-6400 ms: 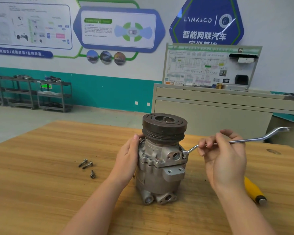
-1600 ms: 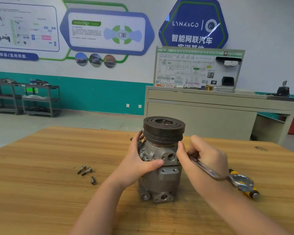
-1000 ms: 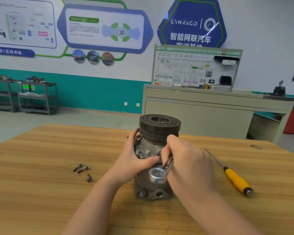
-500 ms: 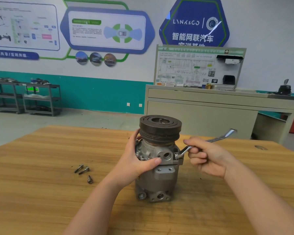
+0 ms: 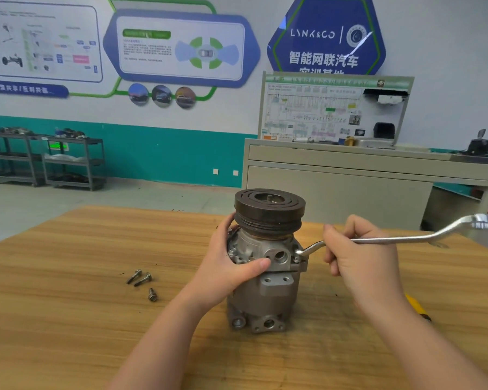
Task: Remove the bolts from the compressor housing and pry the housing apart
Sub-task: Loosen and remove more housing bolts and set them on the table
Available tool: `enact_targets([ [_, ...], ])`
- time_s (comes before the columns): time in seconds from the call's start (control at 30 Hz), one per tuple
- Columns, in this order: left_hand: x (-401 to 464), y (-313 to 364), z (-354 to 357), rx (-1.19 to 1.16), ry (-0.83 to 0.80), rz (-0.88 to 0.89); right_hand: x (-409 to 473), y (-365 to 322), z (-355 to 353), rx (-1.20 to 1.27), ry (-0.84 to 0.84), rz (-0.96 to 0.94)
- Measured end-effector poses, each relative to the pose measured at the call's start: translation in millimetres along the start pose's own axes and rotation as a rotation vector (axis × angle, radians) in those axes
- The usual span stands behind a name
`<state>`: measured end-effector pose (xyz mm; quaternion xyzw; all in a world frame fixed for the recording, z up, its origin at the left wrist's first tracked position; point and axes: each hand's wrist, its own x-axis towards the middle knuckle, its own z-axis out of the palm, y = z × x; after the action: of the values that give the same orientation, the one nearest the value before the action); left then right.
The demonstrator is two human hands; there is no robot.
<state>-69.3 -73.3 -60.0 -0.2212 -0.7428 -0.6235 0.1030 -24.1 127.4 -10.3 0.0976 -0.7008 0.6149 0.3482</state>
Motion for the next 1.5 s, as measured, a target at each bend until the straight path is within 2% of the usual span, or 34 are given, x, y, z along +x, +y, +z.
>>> enact_targets([
  [0.13,0.3,-1.7,0.1,-0.002,-0.001,-0.001,-8.9,1.4,8.7,-0.115,0.023,-0.108],
  [0.23,-0.3,-1.7,0.2,0.011,-0.001,0.009,-21.6,-4.0,16.2,-0.334,0.017,-0.417],
  [0.3,-1.7,-0.9,0.7,0.034,0.003,0.024,-32.9,-12.7,19.8,-0.505,-0.101,-0.589],
  [0.4,-4.4,-0.4,2.0,0.003,0.028,0.012,-43.1,-12.4,19.3,-0.624,-0.203,-0.674],
  [0.47,-5.2,-1.2,2.2,-0.059,0.078,-0.024,-43.3,-6.1,14.3,-0.502,-0.157,-0.559],
  [0.53,-4.6,-1.8,3.3,-0.063,0.131,-0.039,-37.3,1.4,9.1,-0.183,-0.07,-0.255],
  [0.6,-3.2,-1.7,5.5,-0.073,0.178,-0.039,-23.4,10.3,1.8,0.11,-0.059,0.034],
  [0.67,-1.4,-2.1,7.8,-0.082,0.221,-0.036,-6.3,20.2,-7.9,0.413,-0.134,0.295],
  [0.73,0.4,-3.6,8.7,-0.107,0.253,-0.065,12.4,26.1,-16.0,0.6,-0.269,0.519],
  [0.8,1.5,-4.7,7.8,-0.132,0.276,-0.087,26.4,29.3,-18.9,0.624,-0.416,0.646],
  [0.87,2.3,-4.7,7.4,-0.116,0.291,-0.077,32.9,35.5,-17.5,0.7,-0.516,0.657],
  [0.97,4.2,-6.9,6.6,-0.116,0.314,-0.079,31.6,44.5,-12.0,0.8,-0.454,0.596],
  [1.1,7.1,-8.9,6.2,-0.111,0.31,-0.103,29.9,45.2,-12.7,0.829,-0.178,0.427],
  [1.17,6.9,-7.2,6.4,-0.098,0.31,-0.107,28.7,38.7,-14.6,0.743,-0.131,0.309],
  [1.33,5.2,-2.6,7.6,-0.079,0.313,-0.101,16.3,34.1,-9.0,0.391,-0.162,0.069],
  [1.5,4.2,2.9,8.4,-0.058,0.32,-0.095,6.0,27.6,-6.9,0.115,-0.114,-0.167],
])
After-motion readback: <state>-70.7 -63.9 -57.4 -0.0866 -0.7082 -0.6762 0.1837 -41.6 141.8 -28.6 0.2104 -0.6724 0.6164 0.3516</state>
